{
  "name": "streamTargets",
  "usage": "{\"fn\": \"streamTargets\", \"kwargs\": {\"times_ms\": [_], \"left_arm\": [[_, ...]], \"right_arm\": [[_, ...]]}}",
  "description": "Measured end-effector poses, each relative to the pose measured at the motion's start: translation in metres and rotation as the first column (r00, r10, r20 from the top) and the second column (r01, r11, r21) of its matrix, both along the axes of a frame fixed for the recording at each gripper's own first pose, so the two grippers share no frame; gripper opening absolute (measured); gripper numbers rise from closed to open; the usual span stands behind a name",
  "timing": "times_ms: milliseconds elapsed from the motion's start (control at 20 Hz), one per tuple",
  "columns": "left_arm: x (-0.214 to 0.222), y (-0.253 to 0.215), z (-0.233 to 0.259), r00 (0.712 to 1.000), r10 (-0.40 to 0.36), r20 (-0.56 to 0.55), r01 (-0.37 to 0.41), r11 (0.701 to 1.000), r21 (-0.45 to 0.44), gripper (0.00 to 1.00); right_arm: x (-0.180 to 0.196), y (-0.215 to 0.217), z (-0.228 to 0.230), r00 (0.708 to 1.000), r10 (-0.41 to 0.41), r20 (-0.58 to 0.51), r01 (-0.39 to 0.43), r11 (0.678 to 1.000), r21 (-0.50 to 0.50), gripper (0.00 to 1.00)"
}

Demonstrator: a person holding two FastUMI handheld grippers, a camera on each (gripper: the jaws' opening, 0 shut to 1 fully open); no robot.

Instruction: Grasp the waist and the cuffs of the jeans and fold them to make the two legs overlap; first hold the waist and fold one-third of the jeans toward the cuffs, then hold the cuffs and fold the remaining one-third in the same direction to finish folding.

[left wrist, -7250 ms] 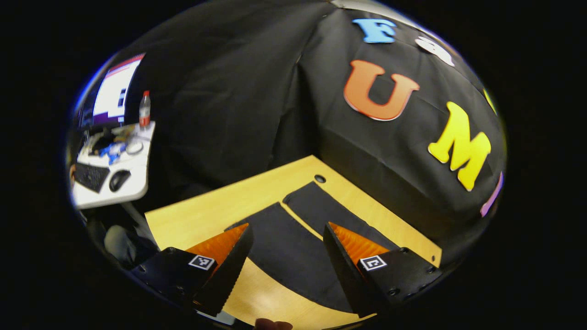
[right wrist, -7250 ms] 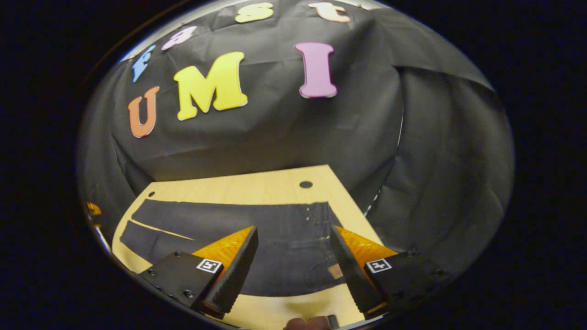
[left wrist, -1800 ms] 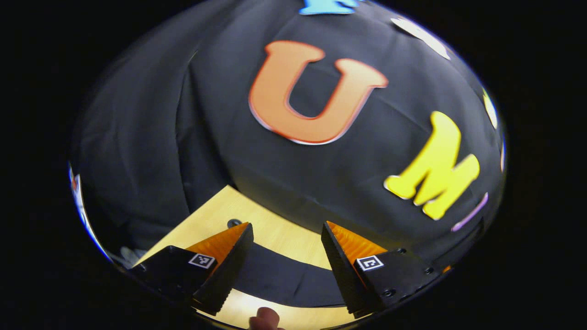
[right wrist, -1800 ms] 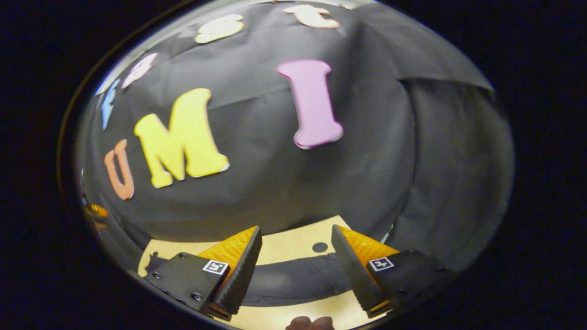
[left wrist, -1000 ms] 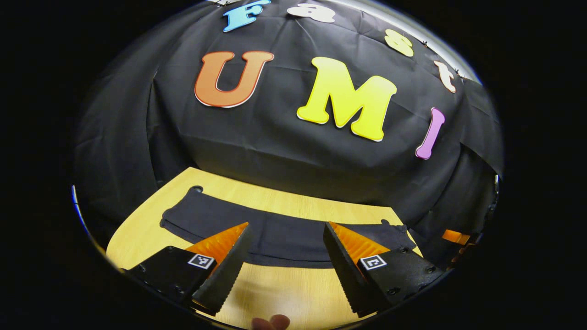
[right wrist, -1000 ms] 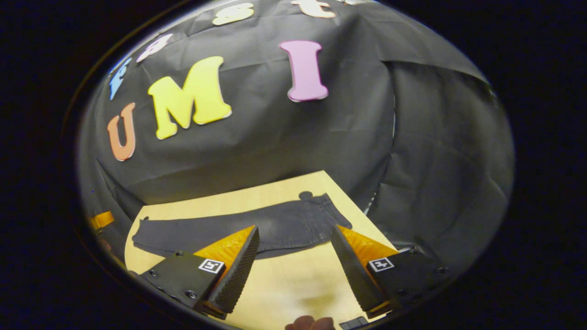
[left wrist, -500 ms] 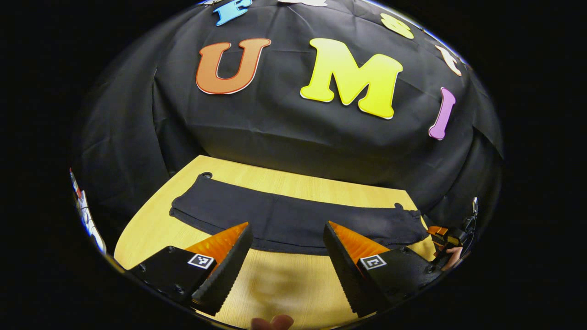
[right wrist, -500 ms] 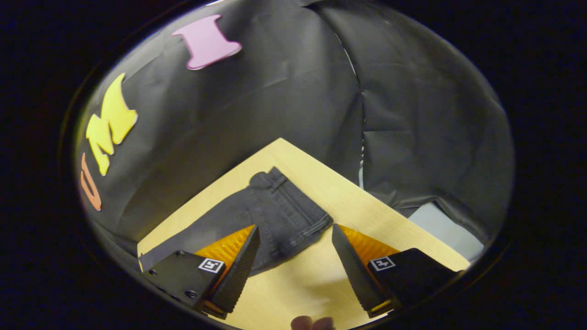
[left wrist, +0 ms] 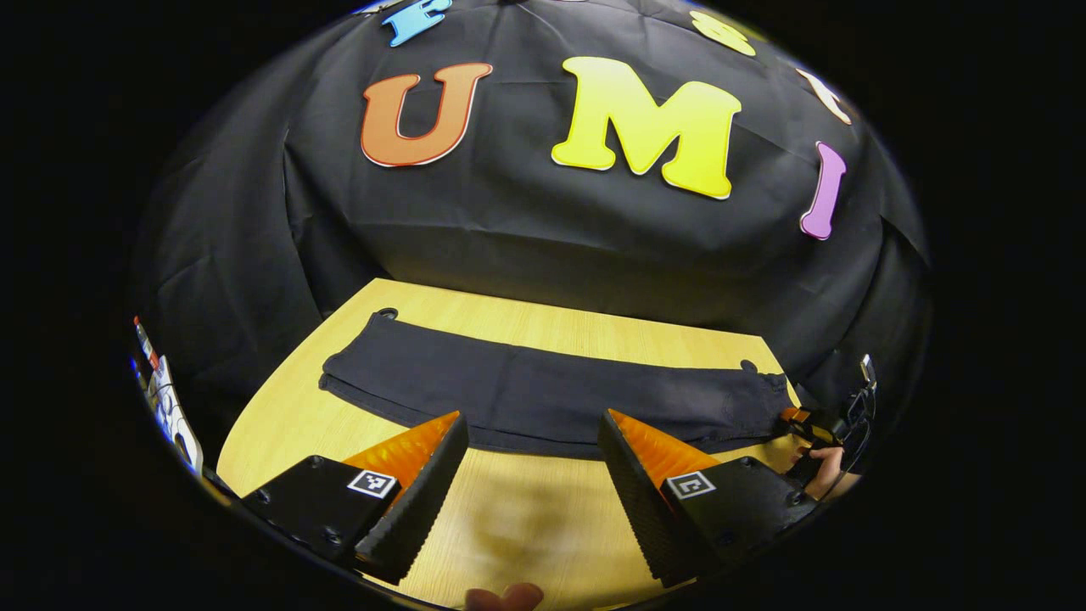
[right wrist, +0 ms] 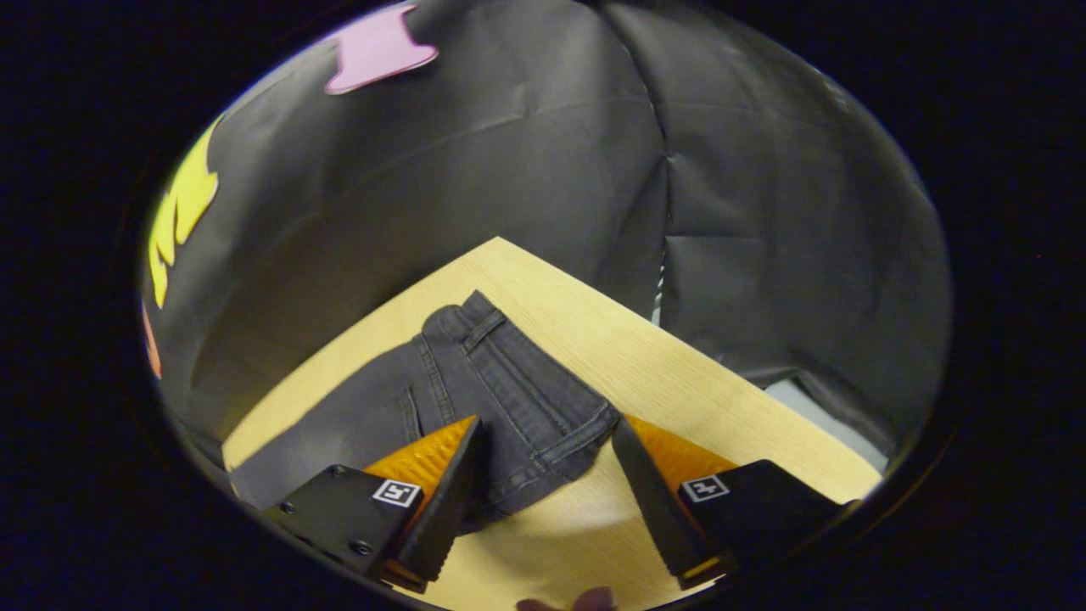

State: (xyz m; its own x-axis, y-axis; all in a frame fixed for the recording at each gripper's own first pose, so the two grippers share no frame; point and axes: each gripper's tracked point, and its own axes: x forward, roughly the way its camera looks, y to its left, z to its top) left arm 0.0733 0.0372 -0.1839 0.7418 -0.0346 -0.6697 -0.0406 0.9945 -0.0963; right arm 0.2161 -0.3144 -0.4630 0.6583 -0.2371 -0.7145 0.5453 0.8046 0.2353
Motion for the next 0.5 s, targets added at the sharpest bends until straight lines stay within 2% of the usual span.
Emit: {"fn": "streamTargets", "kwargs": {"times_ms": [150, 200, 300, 350, 400, 500], "left_arm": [[-0.002, 0.015, -0.001, 0.999, 0.037, -0.008, -0.037, 0.999, -0.003, 0.99], [-0.002, 0.021, -0.002, 0.999, 0.051, -0.01, -0.051, 0.999, -0.01, 0.99], [-0.003, 0.032, -0.004, 0.997, 0.079, -0.017, -0.08, 0.997, -0.022, 0.99], [-0.004, 0.039, -0.004, 0.995, 0.093, -0.019, -0.094, 0.995, -0.022, 0.99], [-0.005, 0.047, -0.005, 0.994, 0.105, -0.016, -0.105, 0.994, -0.023, 0.99], [-0.007, 0.064, -0.005, 0.992, 0.126, -0.007, -0.126, 0.992, -0.017, 0.99]], "right_arm": [[0.005, 0.013, -0.003, 1.0, -0.005, 0.025, 0.004, 0.999, 0.052, 0.64], [0.004, 0.01, 0.003, 1.0, -0.014, 0.025, 0.014, 0.999, 0.033, 0.56], [0.003, 0.008, 0.008, 1.0, 0.009, 0.011, -0.009, 1.0, 0.005, 0.3], [0.008, 0.009, 0.02, 0.999, 0.023, 0.025, -0.023, 1.0, -0.015, 0.27], [0.013, 0.013, 0.036, 0.998, 0.05, 0.042, -0.048, 0.998, -0.045, 0.14], [0.02, 0.024, 0.068, 0.989, 0.124, 0.086, -0.113, 0.987, -0.118, 0.11]]}}
